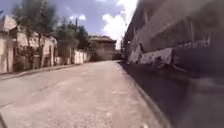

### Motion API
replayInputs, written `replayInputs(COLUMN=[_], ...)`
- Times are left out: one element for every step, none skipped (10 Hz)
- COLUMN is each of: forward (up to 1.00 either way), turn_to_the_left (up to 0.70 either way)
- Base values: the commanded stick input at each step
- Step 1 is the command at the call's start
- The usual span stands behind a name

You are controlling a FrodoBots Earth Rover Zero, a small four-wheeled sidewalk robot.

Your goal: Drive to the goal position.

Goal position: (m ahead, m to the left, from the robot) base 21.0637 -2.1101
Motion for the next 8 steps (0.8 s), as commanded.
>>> replayInputs(forward=[0.85, 0.85, 0.85, 0.85, 0.85, 0.85, 0.85, 0.85], turn_to_the_left=[0.00, 0.00, 0.00, 0.00, 0.00, 0.00, 0.00, 0.00])
